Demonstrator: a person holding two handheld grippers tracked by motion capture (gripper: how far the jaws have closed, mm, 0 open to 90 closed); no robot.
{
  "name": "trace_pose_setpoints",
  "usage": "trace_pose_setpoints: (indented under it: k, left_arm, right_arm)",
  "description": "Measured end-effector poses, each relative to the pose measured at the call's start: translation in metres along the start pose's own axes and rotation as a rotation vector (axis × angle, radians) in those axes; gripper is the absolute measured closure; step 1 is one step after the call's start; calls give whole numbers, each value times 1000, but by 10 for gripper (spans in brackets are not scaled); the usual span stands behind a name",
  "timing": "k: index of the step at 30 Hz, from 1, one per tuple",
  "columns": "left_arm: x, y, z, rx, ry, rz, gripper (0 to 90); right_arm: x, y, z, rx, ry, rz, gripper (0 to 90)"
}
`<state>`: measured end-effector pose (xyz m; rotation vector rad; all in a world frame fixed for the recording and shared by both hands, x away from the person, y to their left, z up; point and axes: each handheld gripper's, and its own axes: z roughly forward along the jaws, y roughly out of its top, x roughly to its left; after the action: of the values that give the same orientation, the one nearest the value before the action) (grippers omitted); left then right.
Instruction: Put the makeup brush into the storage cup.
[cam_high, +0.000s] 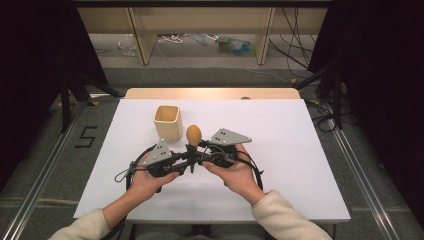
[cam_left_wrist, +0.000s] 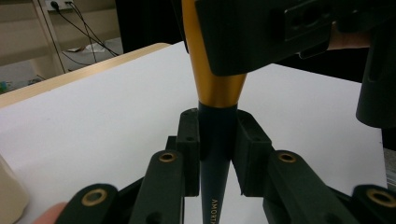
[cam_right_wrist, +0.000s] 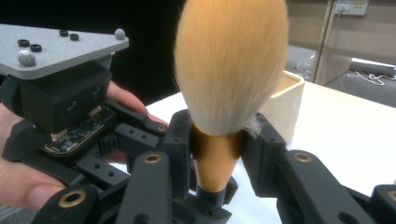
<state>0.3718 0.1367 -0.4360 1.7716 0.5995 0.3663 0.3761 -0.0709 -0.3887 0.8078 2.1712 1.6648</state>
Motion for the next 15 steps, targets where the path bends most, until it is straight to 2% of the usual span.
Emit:
trace_pose_setpoints:
  k: [4,6,8,15]
  left_arm:
    - [3,1,-2,-1,10,-12,742]
    - [4,2,-3,1,17,-6,742]
    - [6,2,-4,-2,24,-7,742]
    - [10,4,-7,-8,50,-10,742]
  right_arm:
    - [0,2,-1,-10,8,21,423]
    - [0,3,-2,-21,-5,21,306]
    - [-1,3,-2,-25,2,17,235]
    - [-4,1,-8,-37,12,-3,162]
